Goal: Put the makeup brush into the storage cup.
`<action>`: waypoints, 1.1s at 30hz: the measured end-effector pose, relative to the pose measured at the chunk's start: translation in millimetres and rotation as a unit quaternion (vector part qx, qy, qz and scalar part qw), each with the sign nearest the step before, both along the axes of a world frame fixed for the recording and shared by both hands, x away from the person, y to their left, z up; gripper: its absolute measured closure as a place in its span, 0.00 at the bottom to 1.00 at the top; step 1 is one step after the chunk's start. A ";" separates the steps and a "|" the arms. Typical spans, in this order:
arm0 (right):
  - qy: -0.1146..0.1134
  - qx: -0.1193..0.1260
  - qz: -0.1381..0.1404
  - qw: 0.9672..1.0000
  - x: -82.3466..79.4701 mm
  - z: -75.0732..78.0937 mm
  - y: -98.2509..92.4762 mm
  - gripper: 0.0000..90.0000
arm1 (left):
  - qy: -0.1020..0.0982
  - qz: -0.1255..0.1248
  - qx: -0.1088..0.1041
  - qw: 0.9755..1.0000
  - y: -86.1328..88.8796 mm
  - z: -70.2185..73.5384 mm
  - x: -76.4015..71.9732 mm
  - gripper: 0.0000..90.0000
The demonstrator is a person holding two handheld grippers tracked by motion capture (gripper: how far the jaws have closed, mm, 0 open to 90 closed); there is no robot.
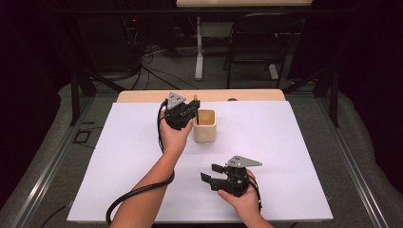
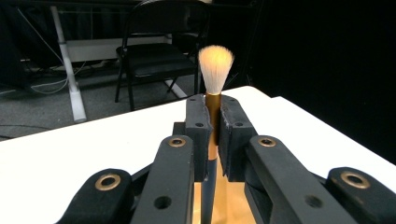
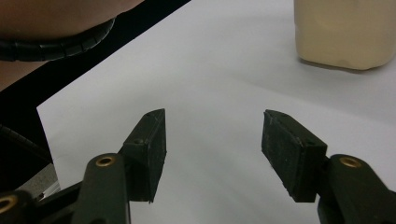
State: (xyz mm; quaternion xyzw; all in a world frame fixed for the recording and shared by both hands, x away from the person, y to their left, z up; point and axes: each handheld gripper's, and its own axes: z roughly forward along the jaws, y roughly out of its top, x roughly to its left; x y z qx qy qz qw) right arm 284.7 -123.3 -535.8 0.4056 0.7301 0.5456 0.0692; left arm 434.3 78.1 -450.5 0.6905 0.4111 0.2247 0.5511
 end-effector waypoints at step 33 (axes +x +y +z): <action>0.009 -0.011 0.006 1.000 -0.4 -0.4 0.2 0.45 | 0.021 -0.001 0.006 1.000 -1.5 -26.3 -0.6 0.93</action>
